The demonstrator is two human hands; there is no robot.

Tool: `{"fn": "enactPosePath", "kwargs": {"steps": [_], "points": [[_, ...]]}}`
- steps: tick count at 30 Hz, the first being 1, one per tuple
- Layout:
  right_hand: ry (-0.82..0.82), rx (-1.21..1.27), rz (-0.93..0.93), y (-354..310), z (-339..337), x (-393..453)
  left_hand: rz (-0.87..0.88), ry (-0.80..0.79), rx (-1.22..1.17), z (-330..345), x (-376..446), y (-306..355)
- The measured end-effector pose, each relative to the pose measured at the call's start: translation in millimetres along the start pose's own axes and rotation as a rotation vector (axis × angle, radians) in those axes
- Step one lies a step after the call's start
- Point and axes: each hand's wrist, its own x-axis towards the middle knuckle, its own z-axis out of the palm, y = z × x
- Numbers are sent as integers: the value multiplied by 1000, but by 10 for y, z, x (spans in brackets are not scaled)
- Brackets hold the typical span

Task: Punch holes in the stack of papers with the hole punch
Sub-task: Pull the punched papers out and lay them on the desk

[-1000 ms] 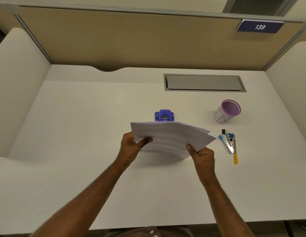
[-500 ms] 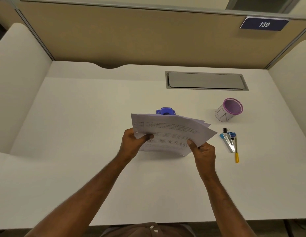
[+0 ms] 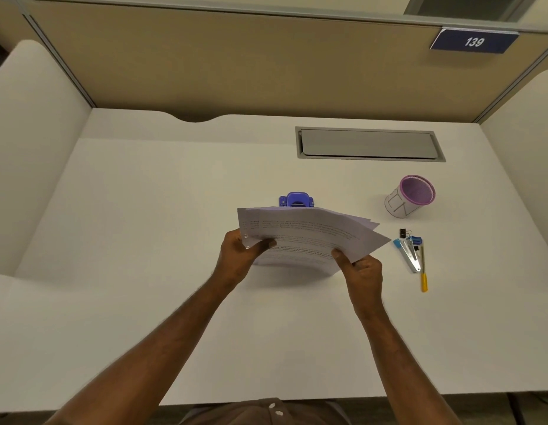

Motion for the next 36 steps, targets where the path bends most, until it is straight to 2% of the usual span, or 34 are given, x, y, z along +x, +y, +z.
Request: {"fn": "enactPosePath", "kwargs": {"steps": [6,12,18,24,29,36], "points": [[-4,33,-81,-221,-42,106,39,-45,18,-51,88,270],[-66,72,-139,-460,-58,252,70,-170,-12,-70,160,492],[-34,109,-173,-476,-47,286,45,-174,5,-65,153,485],[-35,103,-154,-439,7,207,35,-149,18,-11,116,426],[-39,90,-138,-462,-47,193,21,-213,21,-13,117,475],[-138,110,-135,-480,-134,200,20,-289,3,-6,118,540]]}}
